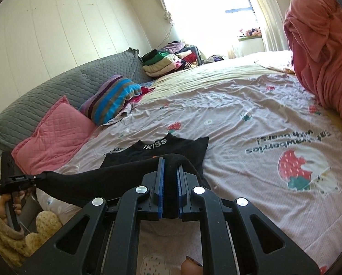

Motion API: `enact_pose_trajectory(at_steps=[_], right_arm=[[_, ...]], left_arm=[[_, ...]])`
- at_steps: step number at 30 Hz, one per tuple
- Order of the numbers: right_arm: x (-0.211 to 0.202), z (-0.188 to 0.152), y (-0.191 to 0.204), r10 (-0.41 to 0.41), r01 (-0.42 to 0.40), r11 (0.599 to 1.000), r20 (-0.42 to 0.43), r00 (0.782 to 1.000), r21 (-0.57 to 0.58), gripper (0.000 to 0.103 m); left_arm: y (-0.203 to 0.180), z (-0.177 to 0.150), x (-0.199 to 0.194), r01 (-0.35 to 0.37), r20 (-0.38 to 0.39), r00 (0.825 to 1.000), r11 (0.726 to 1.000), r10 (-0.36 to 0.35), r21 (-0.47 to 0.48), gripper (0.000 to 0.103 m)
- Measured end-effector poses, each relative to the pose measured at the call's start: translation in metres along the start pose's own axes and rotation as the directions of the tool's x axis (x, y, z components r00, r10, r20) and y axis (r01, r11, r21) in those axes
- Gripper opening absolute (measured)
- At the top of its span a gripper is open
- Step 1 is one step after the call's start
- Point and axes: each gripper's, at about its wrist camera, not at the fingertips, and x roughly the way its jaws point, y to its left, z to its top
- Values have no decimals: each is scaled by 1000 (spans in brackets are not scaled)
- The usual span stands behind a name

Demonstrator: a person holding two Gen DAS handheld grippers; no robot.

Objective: Fold small clothes
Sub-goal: 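Lift the hem with both grippers and fold it over toward the collar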

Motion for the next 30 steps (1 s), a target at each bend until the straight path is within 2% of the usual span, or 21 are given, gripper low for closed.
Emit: enact_pose_trajectory(at_steps=[18, 24, 30], right_arm=[[49, 37, -4, -75, 76, 994, 13, 997, -73, 8], [78, 41, -6, -123, 122, 987, 1, 992, -107, 8], [101, 40, -15, -134, 131, 987, -30, 990, -95, 8]], left_arm=[[-17, 43, 28, -75, 60, 996, 996, 73, 42, 2], [-15, 55, 48, -98, 55, 994, 994, 95, 40, 2], [-11, 60, 72, -128, 35, 991, 991, 126, 45, 2]])
